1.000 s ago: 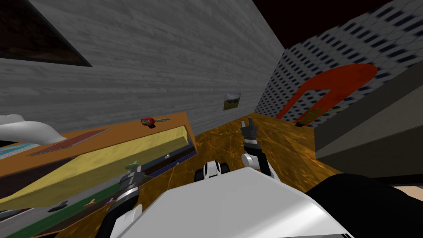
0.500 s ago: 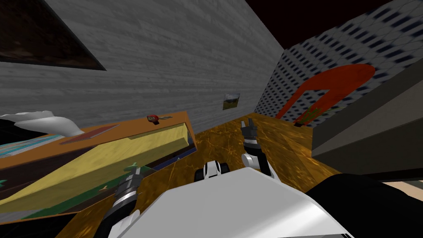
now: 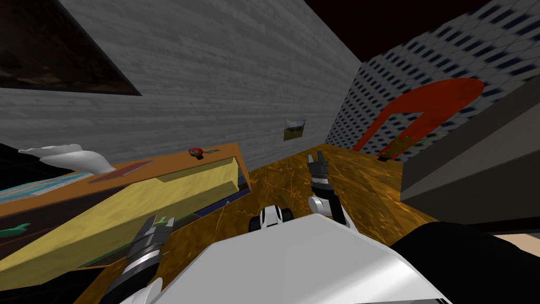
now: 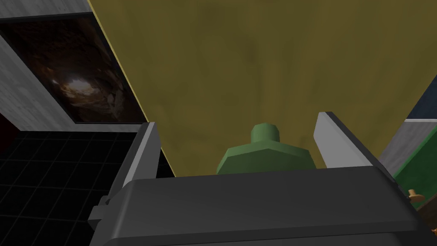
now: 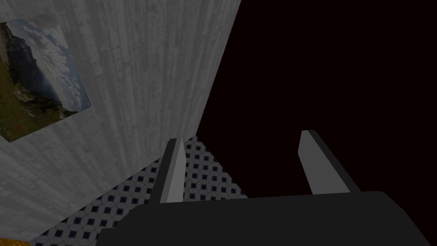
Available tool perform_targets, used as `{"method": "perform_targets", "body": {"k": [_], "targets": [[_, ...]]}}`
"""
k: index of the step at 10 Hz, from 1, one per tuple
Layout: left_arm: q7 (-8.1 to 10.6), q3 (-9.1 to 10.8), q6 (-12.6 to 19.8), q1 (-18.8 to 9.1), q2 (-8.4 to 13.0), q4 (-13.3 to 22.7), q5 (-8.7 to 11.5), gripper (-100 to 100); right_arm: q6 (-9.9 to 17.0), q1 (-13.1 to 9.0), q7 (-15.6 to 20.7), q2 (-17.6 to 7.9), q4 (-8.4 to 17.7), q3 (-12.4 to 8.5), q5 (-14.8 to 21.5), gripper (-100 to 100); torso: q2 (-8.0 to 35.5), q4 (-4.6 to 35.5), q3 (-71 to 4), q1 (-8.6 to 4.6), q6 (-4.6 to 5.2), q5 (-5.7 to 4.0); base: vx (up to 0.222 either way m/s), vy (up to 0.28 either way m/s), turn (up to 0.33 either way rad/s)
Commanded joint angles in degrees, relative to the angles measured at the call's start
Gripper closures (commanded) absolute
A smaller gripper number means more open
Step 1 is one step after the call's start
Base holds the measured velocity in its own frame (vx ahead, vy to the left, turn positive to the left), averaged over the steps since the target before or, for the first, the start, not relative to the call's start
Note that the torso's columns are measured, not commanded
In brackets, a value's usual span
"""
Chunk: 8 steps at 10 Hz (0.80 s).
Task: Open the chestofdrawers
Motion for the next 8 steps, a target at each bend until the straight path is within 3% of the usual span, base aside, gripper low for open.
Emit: {"method": "perform_targets", "body": {"k": [1, 2, 3, 8], "targets": [[1.72, 1.32, 2.55, 2.10, 3.03, -3.01, 1.93, -100, 0.00, 0.00, 0.00, 0.00, 0.00, 0.00, 0.00, 0, 0.18, 0.09, 0.09, -0.10, -0.03, -0.12, 0.030, -0.054, -0.011], [0.89, 0.89, 2.47, 1.84, 1.82, -2.76, 1.44, -100, 0.00, 0.00, 0.00, 0.00, 0.00, 0.00, 0.00, 0, 0.32, 0.17, 0.15, -0.37, -0.06, -0.32, 0.016, -0.018, 0.005], [1.00, 0.95, 2.83, 1.90, 1.93, -2.81, 1.54, 0, 0.00, -0.01, 0.00, 0.00, 0.00, 0.00, 0.00, 0, 0.40, 0.15, 0.22, -0.39, -0.06, -0.24, 0.006, 0.002, 0.004], [0.99, 0.77, 3.13, 2.06, 1.75, -2.52, 1.53, 0, 0.00, -0.01, 0.00, 0.00, 0.00, 0.00, 0.00, 0, 0.21, 0.05, 0.12, -0.19, -0.09, -0.08, 0.000, 0.000, 0.000]]}}
